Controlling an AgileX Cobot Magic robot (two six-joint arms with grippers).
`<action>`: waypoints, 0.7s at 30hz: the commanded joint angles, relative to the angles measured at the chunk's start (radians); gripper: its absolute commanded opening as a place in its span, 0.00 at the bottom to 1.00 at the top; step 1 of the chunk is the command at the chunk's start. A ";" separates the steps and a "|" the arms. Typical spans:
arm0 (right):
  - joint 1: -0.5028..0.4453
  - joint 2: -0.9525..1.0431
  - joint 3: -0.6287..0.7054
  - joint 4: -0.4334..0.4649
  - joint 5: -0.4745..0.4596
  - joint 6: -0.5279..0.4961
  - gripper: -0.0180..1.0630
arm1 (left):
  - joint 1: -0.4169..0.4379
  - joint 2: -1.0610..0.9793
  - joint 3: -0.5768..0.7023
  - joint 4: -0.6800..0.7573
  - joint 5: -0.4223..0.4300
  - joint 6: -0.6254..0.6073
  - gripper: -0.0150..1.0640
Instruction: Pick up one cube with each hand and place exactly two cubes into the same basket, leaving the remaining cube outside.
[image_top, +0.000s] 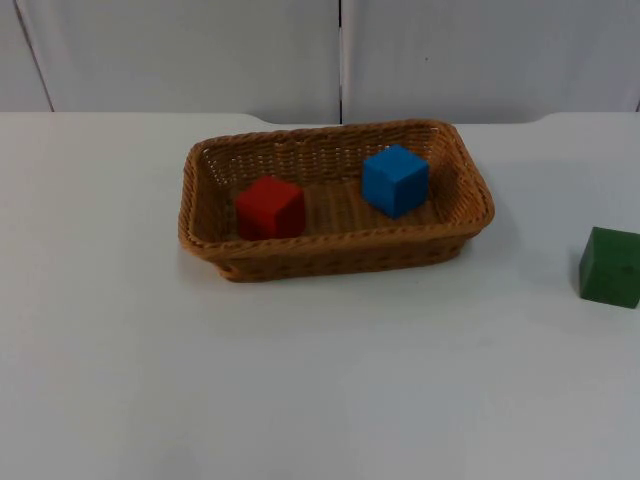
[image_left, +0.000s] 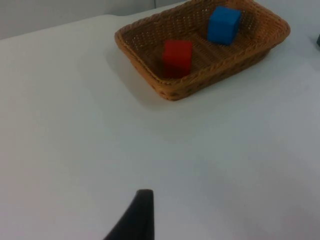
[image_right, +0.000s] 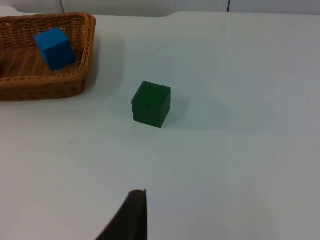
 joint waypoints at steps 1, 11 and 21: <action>-0.007 -0.003 0.001 0.001 -0.012 -0.002 0.99 | 0.000 -0.005 0.006 0.001 -0.011 -0.008 0.99; -0.007 -0.003 0.001 0.001 -0.012 -0.002 0.99 | 0.000 -0.005 0.006 0.001 -0.011 -0.008 0.99; -0.007 -0.003 0.001 0.001 -0.012 -0.002 0.99 | 0.000 -0.005 0.006 0.001 -0.011 -0.008 0.99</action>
